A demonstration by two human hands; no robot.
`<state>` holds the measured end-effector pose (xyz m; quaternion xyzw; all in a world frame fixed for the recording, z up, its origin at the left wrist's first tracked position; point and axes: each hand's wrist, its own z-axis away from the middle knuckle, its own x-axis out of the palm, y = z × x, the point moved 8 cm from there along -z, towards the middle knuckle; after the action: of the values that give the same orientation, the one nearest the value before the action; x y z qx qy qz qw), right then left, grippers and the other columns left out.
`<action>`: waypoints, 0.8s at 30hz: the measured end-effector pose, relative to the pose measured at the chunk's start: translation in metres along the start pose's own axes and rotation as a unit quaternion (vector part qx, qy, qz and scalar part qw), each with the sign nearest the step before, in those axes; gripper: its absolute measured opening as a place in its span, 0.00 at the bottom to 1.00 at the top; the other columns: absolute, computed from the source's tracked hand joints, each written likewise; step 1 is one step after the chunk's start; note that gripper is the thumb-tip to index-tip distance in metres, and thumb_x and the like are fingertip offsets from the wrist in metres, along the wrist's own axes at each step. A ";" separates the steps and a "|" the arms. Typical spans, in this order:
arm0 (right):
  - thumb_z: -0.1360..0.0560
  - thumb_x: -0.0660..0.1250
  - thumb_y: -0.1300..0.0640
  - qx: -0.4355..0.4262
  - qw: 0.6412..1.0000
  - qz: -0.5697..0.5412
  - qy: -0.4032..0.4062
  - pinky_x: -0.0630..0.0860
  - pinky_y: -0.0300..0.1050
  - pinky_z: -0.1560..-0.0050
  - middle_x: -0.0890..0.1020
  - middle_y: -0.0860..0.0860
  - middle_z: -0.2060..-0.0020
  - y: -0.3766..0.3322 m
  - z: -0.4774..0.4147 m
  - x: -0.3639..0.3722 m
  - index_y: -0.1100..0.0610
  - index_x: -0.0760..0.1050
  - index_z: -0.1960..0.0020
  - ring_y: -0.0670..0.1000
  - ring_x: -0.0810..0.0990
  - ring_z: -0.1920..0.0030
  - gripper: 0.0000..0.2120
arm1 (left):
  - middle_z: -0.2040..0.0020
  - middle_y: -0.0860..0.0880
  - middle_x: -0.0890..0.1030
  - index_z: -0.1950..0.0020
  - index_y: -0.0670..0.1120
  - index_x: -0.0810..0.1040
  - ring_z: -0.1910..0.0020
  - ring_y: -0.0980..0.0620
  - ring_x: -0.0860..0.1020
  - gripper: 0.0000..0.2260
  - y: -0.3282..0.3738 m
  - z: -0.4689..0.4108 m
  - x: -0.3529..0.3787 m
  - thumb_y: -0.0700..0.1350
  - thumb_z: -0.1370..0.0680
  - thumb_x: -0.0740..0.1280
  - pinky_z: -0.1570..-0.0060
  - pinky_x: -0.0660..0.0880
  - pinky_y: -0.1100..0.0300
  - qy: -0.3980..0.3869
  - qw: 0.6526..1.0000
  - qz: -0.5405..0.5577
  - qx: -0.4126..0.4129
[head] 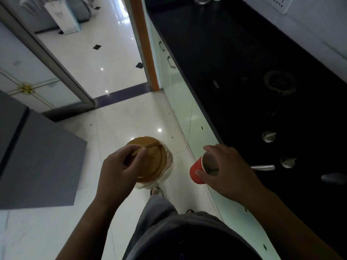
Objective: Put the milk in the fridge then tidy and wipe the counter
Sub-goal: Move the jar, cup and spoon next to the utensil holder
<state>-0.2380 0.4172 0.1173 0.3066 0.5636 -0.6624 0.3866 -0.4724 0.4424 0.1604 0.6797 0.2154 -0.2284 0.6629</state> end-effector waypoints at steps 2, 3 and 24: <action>0.32 0.66 0.37 0.013 1.000 0.000 0.006 0.65 0.42 0.45 0.71 0.48 0.37 0.001 -0.034 -0.003 0.48 0.62 0.32 0.50 0.69 0.38 0.33 | 0.57 0.50 0.82 0.48 0.44 0.80 0.56 0.51 0.78 0.21 -0.002 -0.042 0.000 0.57 0.30 0.61 0.62 0.72 0.64 -0.008 1.000 -0.002 0.008; 0.32 0.66 0.37 0.019 1.000 -0.001 0.009 0.65 0.42 0.45 0.71 0.47 0.37 0.000 -0.053 -0.004 0.48 0.62 0.32 0.50 0.68 0.38 0.33 | 0.56 0.48 0.82 0.47 0.43 0.80 0.56 0.50 0.79 0.23 -0.003 -0.063 0.001 0.58 0.31 0.61 0.61 0.73 0.62 -0.016 1.000 -0.003 0.015; 0.38 0.63 0.34 0.162 0.974 -0.088 0.133 0.64 0.42 0.45 0.70 0.44 0.38 -0.009 -0.430 -0.103 0.47 0.63 0.32 0.47 0.67 0.39 0.37 | 0.55 0.63 0.78 0.48 0.56 0.77 0.55 0.58 0.78 0.15 0.085 -0.544 0.023 0.62 0.28 0.61 0.59 0.72 0.68 -0.157 0.968 0.005 0.197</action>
<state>-0.2056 0.8578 0.1331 0.3998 0.5197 -0.7297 0.1939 -0.3895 0.9839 0.2242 0.7537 0.0562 -0.3672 0.5422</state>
